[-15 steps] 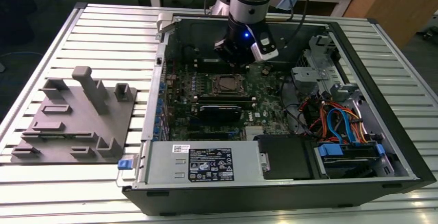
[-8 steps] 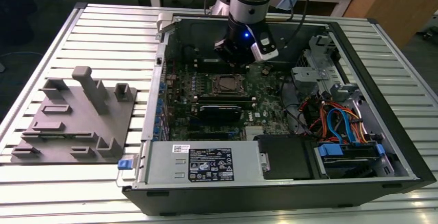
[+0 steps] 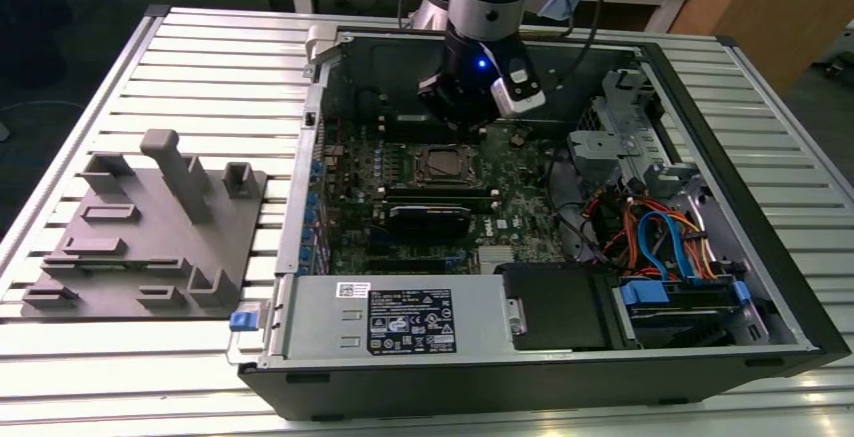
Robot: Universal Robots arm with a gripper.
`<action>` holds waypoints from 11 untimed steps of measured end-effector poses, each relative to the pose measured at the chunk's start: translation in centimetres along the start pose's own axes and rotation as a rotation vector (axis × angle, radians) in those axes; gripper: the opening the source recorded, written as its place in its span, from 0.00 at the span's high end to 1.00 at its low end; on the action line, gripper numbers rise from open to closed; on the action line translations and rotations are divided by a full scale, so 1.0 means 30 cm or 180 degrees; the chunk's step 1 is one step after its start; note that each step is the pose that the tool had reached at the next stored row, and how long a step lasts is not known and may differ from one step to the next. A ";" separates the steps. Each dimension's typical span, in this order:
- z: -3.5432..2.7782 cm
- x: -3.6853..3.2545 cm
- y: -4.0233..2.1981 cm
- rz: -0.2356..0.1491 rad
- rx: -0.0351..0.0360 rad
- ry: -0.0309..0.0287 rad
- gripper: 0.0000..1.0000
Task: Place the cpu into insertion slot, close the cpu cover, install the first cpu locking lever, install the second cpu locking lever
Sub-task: 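Install the second cpu locking lever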
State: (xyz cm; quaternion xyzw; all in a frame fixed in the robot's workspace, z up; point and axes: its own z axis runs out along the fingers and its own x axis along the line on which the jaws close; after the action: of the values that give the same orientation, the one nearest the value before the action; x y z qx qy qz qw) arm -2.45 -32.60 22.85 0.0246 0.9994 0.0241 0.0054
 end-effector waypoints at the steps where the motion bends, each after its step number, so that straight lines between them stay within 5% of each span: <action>1: 0.000 0.000 0.000 0.0000 0.0014 -0.0001 0.89; 5: 0.000 0.000 -0.001 -0.0001 0.0095 -0.0005 0.89; 11: -0.001 0.000 -0.011 -0.0001 0.0119 -0.0006 0.89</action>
State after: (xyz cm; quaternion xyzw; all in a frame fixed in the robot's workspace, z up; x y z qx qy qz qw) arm -2.46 -32.93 22.85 0.0245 0.9997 0.0054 0.0058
